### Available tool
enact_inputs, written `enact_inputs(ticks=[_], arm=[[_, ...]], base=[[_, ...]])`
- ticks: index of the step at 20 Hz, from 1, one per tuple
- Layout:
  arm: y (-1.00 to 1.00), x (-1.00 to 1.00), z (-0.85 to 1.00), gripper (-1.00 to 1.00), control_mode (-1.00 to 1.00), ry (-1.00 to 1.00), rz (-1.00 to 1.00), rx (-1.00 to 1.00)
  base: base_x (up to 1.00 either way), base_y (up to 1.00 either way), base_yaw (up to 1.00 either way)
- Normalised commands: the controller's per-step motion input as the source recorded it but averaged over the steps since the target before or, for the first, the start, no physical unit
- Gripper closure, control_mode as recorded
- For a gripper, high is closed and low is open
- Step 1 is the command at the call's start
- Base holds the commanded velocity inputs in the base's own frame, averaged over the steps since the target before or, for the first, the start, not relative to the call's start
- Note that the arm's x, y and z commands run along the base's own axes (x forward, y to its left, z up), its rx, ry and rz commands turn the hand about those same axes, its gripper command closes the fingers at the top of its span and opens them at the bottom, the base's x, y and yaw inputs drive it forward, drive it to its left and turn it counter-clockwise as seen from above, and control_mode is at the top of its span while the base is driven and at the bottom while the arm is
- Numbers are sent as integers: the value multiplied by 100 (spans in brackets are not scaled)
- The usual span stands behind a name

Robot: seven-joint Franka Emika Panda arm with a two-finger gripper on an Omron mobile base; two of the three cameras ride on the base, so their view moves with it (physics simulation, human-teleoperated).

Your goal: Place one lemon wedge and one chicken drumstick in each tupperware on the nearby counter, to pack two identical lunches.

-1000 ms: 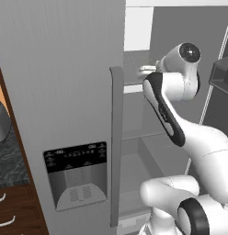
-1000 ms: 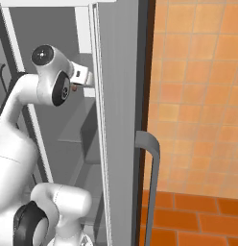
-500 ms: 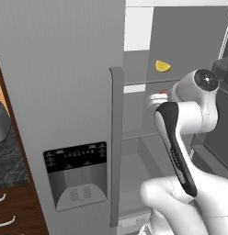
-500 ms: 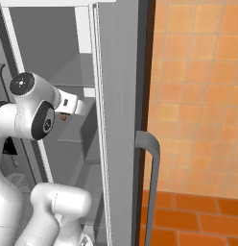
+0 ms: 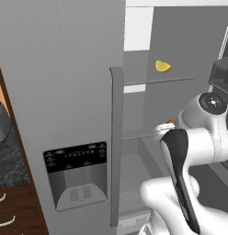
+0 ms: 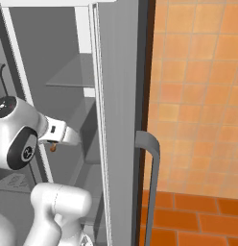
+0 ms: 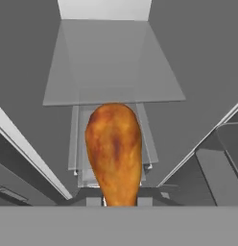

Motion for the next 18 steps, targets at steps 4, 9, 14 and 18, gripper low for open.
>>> enact_inputs(ticks=[4, 9, 14, 18], arm=[[1, -4, -11, 100, -100, -3, 2, 0], [-3, -19, -31, 100, -100, 0, 0, 3], [0, -16, -42, 100, -100, 0, 0, 5], [0, -18, -36, 100, -100, -2, 0, 6]], base=[[0, 0, 0], [0, 0, 0], [0, 0, 0], [0, 0, 0]])
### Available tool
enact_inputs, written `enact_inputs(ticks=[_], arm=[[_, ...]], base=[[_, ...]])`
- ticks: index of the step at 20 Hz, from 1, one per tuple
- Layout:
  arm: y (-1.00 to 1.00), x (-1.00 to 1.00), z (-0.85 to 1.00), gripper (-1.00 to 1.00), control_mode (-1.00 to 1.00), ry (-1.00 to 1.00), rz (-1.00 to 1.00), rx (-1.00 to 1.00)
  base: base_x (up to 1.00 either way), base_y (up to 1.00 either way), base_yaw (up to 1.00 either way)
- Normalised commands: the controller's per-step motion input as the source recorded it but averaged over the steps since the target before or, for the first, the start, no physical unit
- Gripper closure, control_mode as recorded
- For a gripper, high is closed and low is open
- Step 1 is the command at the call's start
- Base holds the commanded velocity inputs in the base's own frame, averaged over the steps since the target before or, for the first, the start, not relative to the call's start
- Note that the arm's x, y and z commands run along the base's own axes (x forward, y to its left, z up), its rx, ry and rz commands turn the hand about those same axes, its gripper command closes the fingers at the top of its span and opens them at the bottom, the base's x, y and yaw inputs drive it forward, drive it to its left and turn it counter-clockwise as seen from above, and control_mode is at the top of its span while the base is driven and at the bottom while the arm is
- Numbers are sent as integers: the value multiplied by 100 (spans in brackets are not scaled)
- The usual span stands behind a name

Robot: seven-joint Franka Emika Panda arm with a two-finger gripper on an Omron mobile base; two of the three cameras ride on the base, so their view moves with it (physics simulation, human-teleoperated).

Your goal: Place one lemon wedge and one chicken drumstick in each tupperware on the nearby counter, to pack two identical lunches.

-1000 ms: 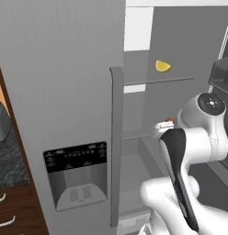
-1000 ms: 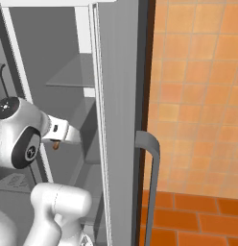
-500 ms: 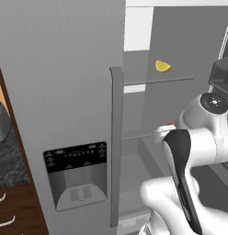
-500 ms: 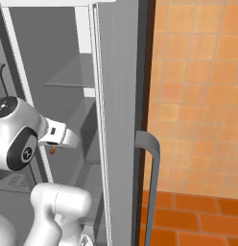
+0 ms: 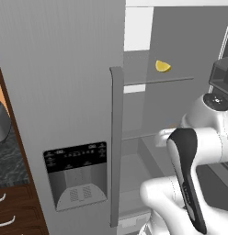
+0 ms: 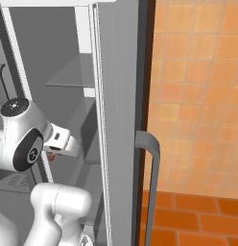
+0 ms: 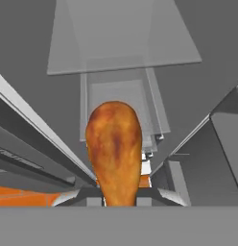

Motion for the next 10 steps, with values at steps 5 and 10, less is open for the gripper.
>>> enact_inputs(ticks=[5, 10], arm=[[13, -28, -29, 100, 100, -1, 0, 2], [0, 0, 0, 100, 100, 0, 0, 0]], base=[[-28, 15, 0], [-75, 59, 0]])
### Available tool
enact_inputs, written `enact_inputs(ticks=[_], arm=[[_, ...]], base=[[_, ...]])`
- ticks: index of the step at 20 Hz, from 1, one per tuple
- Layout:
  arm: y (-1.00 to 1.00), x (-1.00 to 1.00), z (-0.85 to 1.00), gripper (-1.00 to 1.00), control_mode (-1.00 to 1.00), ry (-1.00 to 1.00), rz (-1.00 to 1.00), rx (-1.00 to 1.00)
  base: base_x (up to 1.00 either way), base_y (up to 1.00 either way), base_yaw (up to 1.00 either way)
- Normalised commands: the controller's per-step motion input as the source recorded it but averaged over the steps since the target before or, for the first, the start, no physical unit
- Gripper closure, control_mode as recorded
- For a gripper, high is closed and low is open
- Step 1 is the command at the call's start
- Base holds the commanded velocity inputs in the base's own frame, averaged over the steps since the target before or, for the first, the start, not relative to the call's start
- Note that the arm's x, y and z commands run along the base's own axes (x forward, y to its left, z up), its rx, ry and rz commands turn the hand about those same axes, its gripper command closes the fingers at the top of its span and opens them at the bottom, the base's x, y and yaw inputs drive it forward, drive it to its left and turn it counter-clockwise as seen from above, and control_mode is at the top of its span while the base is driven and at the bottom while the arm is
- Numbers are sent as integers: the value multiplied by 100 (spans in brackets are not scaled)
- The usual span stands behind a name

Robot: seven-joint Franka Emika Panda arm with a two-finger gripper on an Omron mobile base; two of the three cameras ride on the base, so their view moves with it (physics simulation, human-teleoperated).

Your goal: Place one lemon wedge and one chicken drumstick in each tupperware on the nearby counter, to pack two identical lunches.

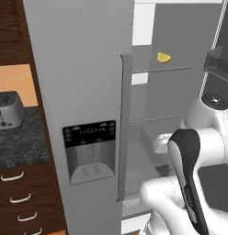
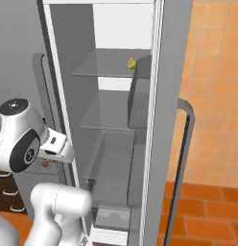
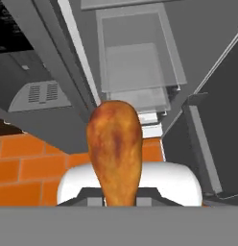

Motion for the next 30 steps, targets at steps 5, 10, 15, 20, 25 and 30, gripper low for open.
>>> enact_inputs(ticks=[5, 10, 15, 20, 25, 30], arm=[[0, 0, 0, 100, 100, 0, 0, 0], [0, 0, 0, 100, 100, 0, 0, 0], [0, 0, 0, 100, 100, 0, 0, 0], [0, 0, 0, 100, 100, 0, 0, 0], [0, 0, 0, 100, 100, 0, 0, 0], [0, 0, 0, 100, 100, 0, 0, 0]], base=[[-3, 100, 0], [-7, 100, 0], [-7, 100, 1], [1, 100, 1], [37, 100, 0], [78, 92, 0]])
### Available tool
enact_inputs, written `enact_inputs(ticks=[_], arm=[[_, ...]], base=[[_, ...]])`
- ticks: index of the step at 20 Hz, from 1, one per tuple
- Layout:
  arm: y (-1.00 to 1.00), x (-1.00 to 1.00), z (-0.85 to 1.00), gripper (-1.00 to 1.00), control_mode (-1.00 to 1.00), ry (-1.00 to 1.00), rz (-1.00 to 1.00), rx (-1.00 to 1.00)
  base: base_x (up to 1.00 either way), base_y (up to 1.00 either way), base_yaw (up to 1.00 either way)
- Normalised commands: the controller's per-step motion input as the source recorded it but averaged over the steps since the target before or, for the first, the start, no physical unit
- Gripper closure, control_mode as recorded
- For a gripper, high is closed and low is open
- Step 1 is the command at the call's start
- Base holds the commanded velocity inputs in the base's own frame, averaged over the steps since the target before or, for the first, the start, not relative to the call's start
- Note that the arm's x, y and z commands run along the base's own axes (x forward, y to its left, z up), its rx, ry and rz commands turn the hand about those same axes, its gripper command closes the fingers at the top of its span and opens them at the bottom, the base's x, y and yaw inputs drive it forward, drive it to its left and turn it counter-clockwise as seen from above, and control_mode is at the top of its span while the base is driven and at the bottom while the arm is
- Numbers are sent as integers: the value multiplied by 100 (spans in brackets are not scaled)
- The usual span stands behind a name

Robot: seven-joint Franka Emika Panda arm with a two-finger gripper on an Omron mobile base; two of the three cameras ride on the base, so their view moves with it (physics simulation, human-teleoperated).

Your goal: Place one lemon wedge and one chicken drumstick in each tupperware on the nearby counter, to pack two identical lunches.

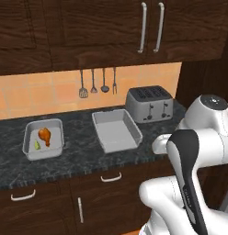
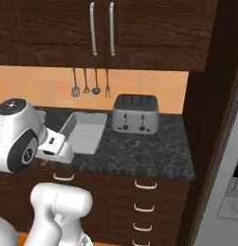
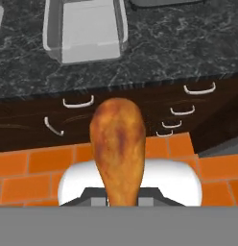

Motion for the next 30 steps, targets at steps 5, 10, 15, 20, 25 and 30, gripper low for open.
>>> enact_inputs(ticks=[5, 10, 15, 20, 25, 30], arm=[[0, 0, 0, 100, 100, 0, 0, 0], [0, 0, 0, 100, 100, 0, 0, 0], [0, 0, 0, 100, 100, 0, 0, 0], [19, 46, -10, 100, -100, -4, 1, -1], [15, 98, -10, 100, -100, -4, 5, 0], [0, 100, -52, 100, -100, 7, 4, -4]], base=[[72, 34, 0], [57, 1, 0], [60, 28, 0], [23, 12, 0], [0, 0, 0], [0, 0, 0]])
